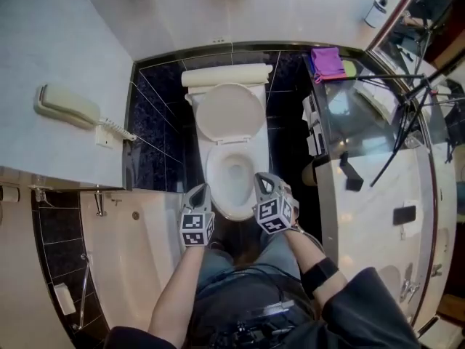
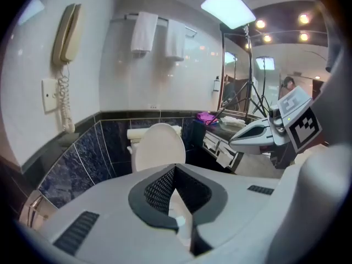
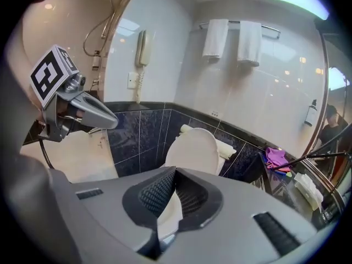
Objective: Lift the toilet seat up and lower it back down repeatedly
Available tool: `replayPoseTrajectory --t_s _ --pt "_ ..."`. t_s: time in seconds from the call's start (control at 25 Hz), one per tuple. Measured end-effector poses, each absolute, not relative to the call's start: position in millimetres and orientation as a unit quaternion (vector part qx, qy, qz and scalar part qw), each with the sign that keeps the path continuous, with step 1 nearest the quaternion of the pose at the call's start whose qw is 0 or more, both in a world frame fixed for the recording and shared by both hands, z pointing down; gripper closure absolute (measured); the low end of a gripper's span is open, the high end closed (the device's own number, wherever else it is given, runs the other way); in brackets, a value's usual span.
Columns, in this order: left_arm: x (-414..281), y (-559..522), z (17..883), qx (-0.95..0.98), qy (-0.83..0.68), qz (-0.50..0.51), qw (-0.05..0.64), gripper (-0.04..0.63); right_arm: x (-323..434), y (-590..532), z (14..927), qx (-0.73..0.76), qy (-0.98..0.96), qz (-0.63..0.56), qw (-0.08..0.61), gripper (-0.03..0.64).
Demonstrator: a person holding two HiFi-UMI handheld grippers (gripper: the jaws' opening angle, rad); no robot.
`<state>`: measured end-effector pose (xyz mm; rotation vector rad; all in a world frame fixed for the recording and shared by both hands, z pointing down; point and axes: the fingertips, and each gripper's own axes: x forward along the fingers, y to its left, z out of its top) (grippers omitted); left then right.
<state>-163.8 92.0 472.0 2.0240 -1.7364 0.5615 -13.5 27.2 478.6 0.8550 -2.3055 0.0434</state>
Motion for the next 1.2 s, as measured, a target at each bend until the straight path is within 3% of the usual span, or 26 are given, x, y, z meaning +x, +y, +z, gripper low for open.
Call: replayPoseTrajectory --t_s 0.36,1.0,1.2 --pt "-159.5 89.7 395.0 0.736 -0.633 0.166 0.171 0.600 11.1 17.1 429.0 0.350 -0.887 0.044 0.297 0.592" --pt "-141.7 93.9 391.5 0.750 -0.618 0.176 0.155 0.600 37.1 9.9 428.5 0.382 -0.870 0.038 0.311 0.591" --pt "-144.2 90.7 396.2 0.753 -0.617 0.178 0.143 0.600 48.8 6.1 469.2 0.388 -0.858 0.115 0.316 0.486"
